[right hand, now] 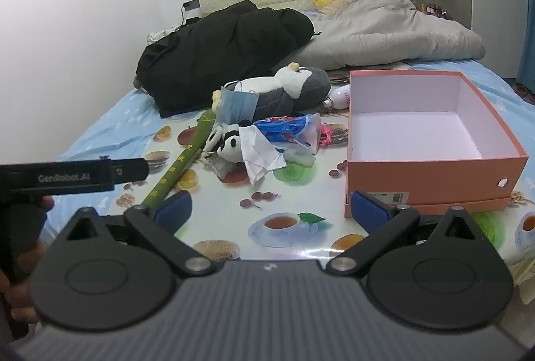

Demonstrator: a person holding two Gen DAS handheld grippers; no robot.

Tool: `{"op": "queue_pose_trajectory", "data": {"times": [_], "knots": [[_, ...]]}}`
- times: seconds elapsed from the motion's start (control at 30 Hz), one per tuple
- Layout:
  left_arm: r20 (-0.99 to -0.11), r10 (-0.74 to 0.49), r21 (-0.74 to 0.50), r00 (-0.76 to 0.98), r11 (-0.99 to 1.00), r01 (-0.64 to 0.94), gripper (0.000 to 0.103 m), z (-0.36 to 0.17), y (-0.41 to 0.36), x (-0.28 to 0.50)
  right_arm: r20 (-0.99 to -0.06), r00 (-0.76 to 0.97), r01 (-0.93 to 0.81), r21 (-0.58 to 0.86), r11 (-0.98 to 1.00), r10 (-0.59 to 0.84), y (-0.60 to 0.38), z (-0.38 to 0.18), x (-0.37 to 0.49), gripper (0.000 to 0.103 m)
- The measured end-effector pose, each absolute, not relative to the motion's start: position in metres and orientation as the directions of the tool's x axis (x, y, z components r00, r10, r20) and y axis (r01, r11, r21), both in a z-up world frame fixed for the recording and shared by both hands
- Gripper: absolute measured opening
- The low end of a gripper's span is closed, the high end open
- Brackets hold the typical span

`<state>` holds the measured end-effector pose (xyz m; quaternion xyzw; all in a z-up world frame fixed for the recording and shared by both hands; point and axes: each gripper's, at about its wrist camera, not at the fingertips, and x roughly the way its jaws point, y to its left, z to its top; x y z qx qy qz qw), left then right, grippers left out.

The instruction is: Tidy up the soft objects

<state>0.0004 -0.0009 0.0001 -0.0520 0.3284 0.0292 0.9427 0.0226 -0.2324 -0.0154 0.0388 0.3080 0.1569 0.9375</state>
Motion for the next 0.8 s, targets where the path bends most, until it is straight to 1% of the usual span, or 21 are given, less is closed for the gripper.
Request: {"op": "queue_pose_trajectory", "data": {"times": [0.07, 0.2, 0.3, 0.8], "knots": [[-0.631, 0.004, -0.091, 0.776, 0.993, -0.08, 0.103, 0.0, -0.001, 0.002, -0.581, 0.754, -0.27, 0.148, 0.951, 0.305, -0.234, -0.015, 0.023, 0.103], [-0.625, -0.012, -0.115, 0.78, 0.99, -0.077, 0.103, 0.0, 0.001, 0.001, -0.583, 0.752, -0.277, 0.145, 0.95, 0.308, -0.23, -0.014, 0.023, 0.103], [-0.627, -0.009, -0.113, 0.779, 0.99, -0.079, 0.103, -0.001, 0.001, -0.001, -0.578, 0.752, -0.274, 0.163, 0.948, 0.317, -0.232, -0.016, 0.02, 0.103], [-0.635, -0.011, -0.125, 0.773, 0.988, -0.088, 0.103, -0.002, 0.004, 0.0, -0.587, 0.743, -0.279, 0.165, 0.946, 0.321, -0.224, -0.016, 0.023, 0.103]]}}
